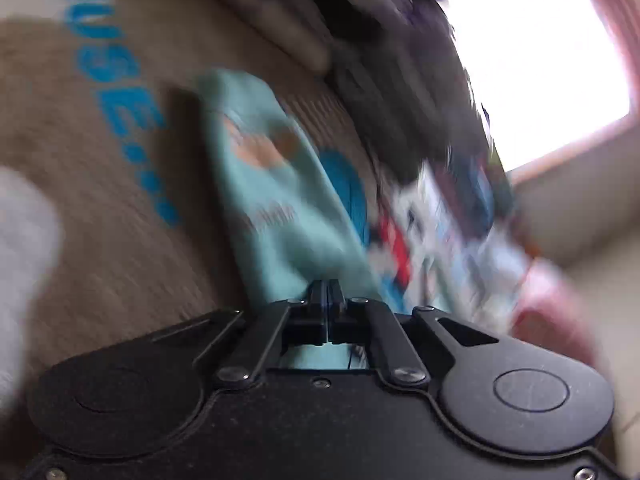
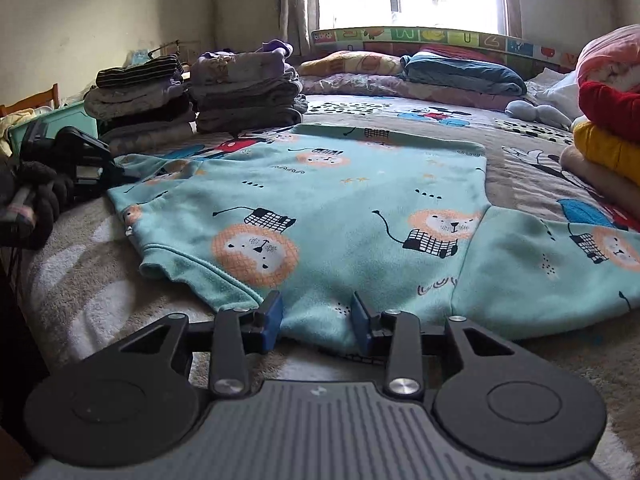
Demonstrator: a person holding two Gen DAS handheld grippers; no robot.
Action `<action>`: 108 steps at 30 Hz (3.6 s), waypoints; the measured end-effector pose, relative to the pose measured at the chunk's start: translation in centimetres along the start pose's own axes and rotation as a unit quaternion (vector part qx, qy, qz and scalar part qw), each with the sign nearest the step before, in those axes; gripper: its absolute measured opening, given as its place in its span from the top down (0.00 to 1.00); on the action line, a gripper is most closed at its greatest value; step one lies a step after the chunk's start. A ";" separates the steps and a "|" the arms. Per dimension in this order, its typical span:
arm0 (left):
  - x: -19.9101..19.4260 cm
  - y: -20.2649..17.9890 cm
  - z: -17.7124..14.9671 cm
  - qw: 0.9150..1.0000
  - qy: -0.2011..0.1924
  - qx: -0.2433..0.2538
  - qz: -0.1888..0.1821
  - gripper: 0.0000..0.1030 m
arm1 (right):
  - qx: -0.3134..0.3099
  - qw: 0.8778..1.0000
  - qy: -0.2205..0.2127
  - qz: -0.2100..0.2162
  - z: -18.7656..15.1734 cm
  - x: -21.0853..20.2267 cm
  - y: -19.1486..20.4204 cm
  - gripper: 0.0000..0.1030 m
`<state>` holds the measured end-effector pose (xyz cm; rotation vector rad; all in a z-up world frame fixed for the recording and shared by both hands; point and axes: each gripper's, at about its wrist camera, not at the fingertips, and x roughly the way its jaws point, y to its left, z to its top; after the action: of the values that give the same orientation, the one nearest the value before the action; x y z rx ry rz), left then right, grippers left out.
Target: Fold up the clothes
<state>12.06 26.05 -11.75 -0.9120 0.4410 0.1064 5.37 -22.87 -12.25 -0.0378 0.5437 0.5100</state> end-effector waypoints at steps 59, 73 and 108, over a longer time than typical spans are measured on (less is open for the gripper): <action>-2.1 -16.4 -25.3 0.851 0.084 0.518 -0.009 0.59 | 0.437 0.891 -0.122 -0.015 -5.6 -8.9 -13.2 0.53; -4.0 -24.1 -37.3 0.707 0.067 0.698 -0.089 0.55 | 0.557 0.806 -0.198 -0.013 -8.4 -10.8 -19.7 0.49; 11.0 -38.9 -55.6 0.449 -0.025 0.893 -0.003 0.77 | 0.646 0.688 -0.322 -0.079 -12.7 -13.8 -25.9 0.47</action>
<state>14.58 -42.46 -16.97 1.2586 0.2531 -0.3386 1.33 -53.94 -18.68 1.4126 0.0917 -0.1477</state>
